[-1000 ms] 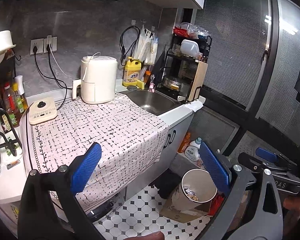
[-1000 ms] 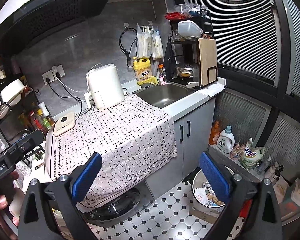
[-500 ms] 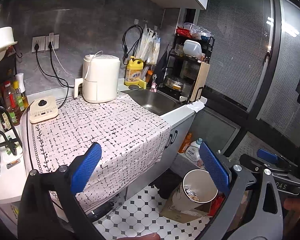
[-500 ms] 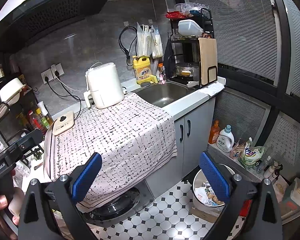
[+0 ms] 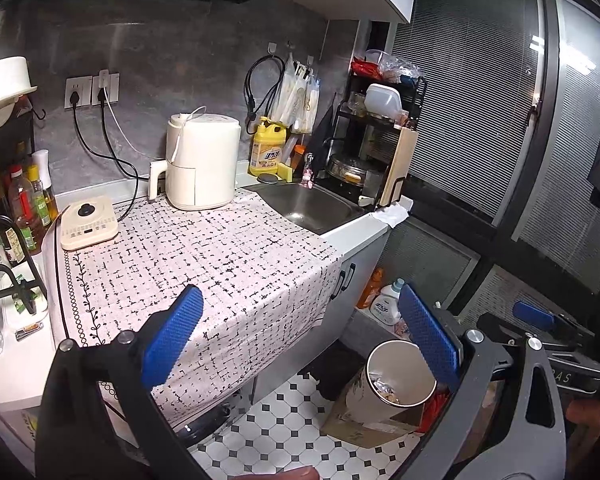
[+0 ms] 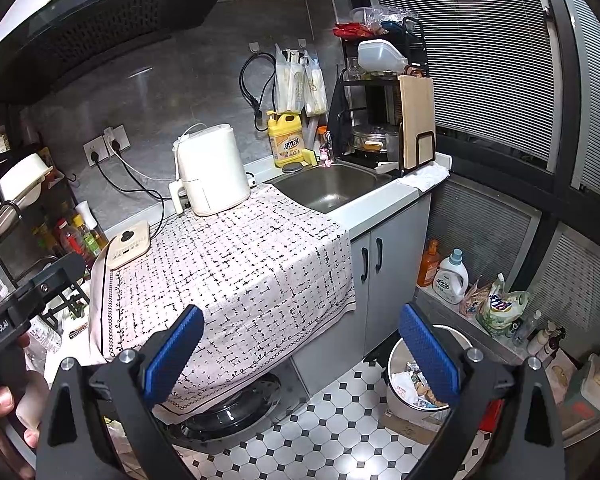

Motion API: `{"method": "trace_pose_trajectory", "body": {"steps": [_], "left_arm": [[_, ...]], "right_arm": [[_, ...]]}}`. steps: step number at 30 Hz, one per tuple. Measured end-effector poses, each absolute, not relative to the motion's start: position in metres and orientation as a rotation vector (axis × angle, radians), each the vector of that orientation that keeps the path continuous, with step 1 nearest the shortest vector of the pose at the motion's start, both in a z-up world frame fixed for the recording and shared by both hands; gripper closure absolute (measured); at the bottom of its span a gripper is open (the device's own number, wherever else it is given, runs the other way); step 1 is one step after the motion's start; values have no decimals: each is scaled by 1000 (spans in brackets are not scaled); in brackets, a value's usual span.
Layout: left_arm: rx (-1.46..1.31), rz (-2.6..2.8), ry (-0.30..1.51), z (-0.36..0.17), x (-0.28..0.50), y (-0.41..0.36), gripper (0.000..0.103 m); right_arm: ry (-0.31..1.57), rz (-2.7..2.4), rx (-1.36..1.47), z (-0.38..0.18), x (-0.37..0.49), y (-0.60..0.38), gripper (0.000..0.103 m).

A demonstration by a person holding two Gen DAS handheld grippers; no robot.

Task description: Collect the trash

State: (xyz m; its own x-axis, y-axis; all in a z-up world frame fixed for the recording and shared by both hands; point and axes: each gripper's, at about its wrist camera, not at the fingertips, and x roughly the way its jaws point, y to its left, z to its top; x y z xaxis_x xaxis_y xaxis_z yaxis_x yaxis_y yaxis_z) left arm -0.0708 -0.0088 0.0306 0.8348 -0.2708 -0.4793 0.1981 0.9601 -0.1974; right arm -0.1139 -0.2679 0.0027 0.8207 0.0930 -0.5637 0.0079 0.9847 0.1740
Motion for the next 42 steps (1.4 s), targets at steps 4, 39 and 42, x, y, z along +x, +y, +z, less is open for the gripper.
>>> {"method": "trace_pose_trajectory", "body": {"steps": [4,39,42], "left_arm": [[-141,-251,527,31,-72,-9,5],[-95,-263,528,25,-66,-17,5],[-109,-272,548,23,-63,-14,6]], "right_arm": [[605,47,173,3,-115,-268,8],[614,5,195,-7,-116,-270,8],[628,1,204,-11,-115,-266,8]]}}
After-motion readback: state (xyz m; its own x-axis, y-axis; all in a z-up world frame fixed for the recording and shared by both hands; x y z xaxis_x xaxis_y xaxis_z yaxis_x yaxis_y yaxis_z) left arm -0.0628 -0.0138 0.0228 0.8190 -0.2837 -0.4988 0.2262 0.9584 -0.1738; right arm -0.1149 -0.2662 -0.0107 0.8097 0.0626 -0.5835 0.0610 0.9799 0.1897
